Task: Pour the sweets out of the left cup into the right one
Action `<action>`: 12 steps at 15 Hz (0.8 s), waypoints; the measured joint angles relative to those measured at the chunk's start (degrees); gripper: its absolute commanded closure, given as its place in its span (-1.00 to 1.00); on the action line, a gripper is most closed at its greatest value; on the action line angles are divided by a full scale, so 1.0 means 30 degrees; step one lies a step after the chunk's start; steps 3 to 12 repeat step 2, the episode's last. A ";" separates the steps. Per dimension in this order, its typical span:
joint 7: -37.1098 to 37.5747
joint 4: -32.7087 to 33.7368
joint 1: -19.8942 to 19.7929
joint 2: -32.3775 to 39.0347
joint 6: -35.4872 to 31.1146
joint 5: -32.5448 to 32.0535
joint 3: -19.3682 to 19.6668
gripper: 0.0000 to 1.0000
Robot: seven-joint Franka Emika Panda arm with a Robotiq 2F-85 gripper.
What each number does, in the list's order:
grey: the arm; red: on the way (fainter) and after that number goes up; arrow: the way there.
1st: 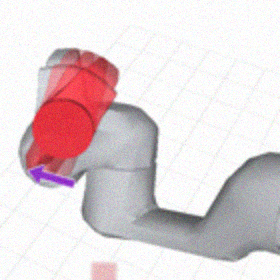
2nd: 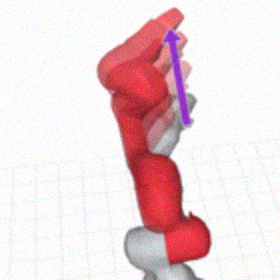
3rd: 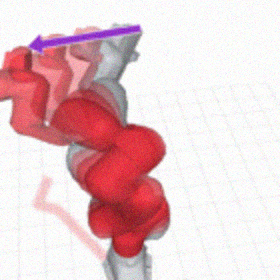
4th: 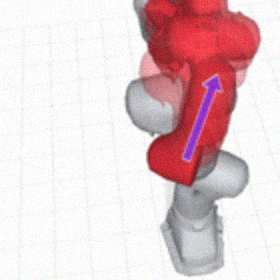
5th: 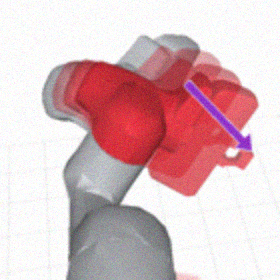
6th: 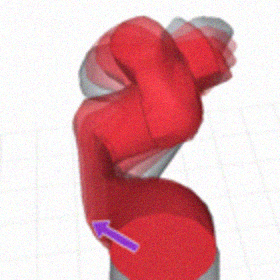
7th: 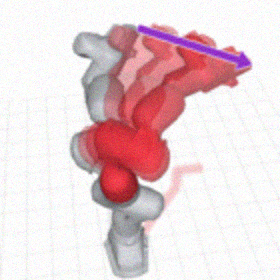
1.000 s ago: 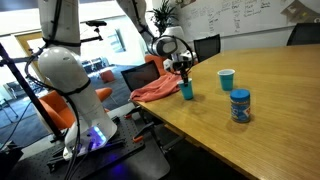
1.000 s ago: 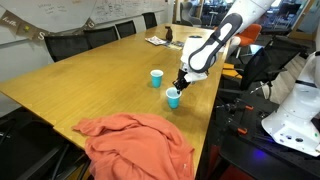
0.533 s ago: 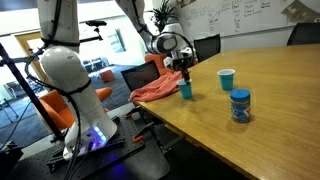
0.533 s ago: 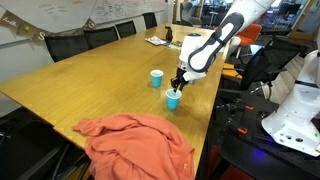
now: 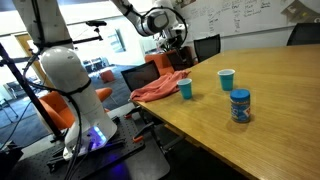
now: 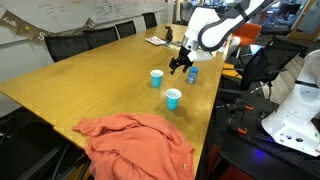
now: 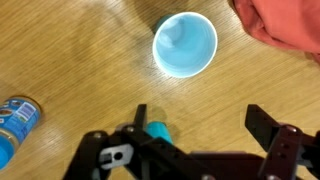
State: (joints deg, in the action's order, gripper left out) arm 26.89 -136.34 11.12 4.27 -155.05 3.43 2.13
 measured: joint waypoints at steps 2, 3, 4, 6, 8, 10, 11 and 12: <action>-0.0004 -0.0146 -0.0278 -0.0925 0.0495 0.0038 -0.0378 -1.00; -0.0004 -0.0146 -0.0278 -0.0925 0.0495 0.0038 -0.0378 -1.00; -0.0004 -0.0146 -0.0278 -0.0925 0.0495 0.0038 -0.0378 -1.00; -0.0004 -0.0146 -0.0278 -0.0925 0.0495 0.0038 -0.0378 -1.00; -0.0004 -0.0146 -0.0278 -0.0925 0.0495 0.0038 -0.0378 -1.00; -0.0004 -0.0146 -0.0278 -0.0925 0.0495 0.0038 -0.0378 -1.00; -0.0004 -0.0146 -0.0278 -0.0925 0.0495 0.0038 -0.0378 -1.00; -0.0004 -0.0146 -0.0278 -0.0925 0.0495 0.0038 -0.0378 -1.00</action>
